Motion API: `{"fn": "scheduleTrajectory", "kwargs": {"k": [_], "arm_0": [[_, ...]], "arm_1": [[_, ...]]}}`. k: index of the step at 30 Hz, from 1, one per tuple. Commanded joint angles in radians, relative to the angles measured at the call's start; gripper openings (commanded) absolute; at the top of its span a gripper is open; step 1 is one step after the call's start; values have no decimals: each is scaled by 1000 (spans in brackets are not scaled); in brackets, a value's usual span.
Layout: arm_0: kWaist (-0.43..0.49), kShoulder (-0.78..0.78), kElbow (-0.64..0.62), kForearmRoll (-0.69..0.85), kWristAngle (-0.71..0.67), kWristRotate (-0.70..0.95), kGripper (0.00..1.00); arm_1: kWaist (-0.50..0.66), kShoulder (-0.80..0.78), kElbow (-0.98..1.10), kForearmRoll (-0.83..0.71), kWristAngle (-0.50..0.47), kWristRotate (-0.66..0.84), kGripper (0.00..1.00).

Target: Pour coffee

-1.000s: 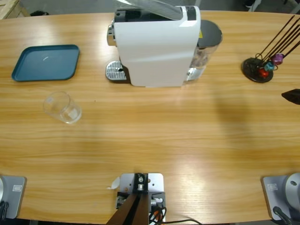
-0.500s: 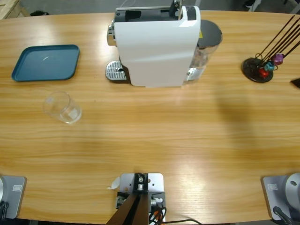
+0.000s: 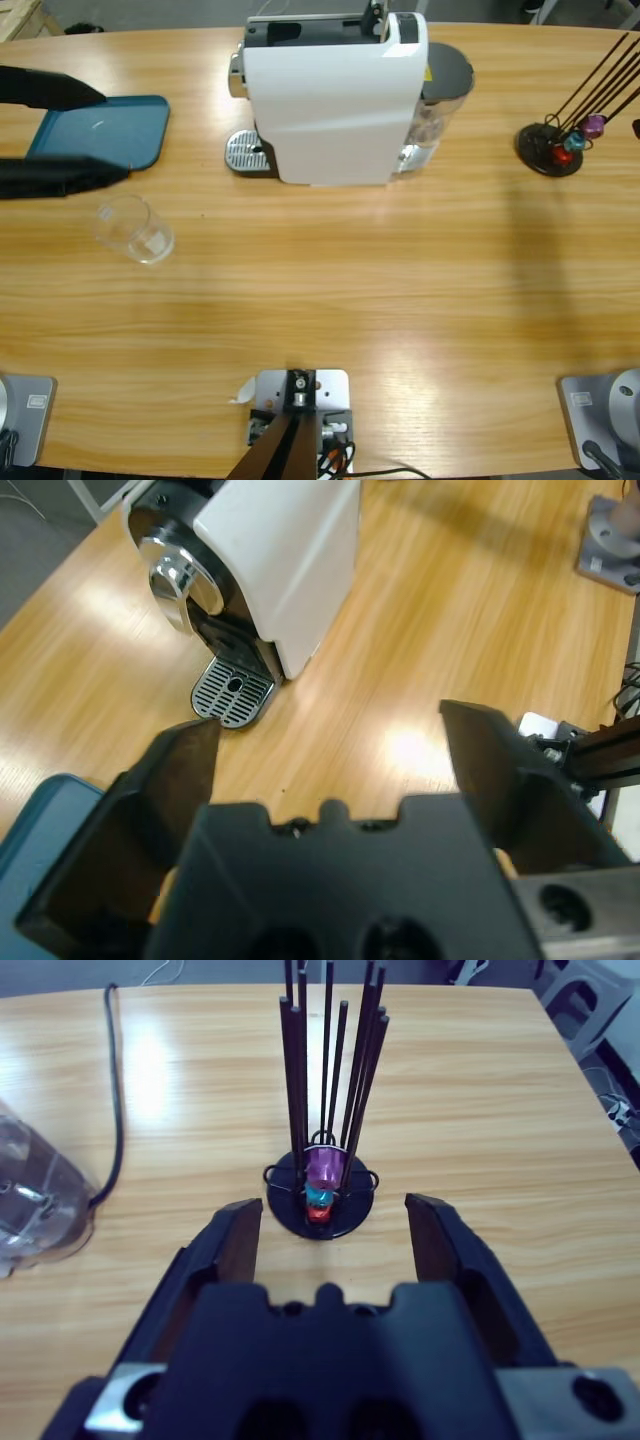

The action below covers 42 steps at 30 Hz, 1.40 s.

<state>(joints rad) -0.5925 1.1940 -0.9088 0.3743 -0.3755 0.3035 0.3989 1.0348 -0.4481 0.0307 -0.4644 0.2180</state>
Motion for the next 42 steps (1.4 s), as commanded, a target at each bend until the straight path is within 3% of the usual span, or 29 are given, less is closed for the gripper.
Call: {"fn": "scheduleTrajectory", "kwargs": {"k": [1,13,16,19,31,32,34,37,40,42], "arm_0": [[-15,57,24,-6,85,-26,1000],[-15,119,10,-15,76,-26,1000],[-23,145,1,-28,70,-26,1000],[-39,169,-14,-41,70,-26,1000],[-73,200,-67,-41,72,-29,996],[-73,200,-65,-41,72,-29,996],[-73,201,-67,-41,72,-29,996],[-73,200,-71,-41,72,-29,993],[-73,202,-71,-41,72,-29,991],[-73,202,-69,-41,72,-29,991]], "arm_1": [[-12,191,152,-273,39,-57,636],[-95,408,254,-598,116,-95,630],[-131,399,254,-607,120,-96,617],[-165,403,253,-619,138,-97,516],[-226,465,255,-705,221,-108,503],[-232,468,255,-712,227,-109,493],[-250,469,255,-723,240,-109,378],[-265,470,255,-732,248,-112,373],[-267,470,256,-732,248,-114,260],[-267,471,256,-732,250,-114,260]]}}
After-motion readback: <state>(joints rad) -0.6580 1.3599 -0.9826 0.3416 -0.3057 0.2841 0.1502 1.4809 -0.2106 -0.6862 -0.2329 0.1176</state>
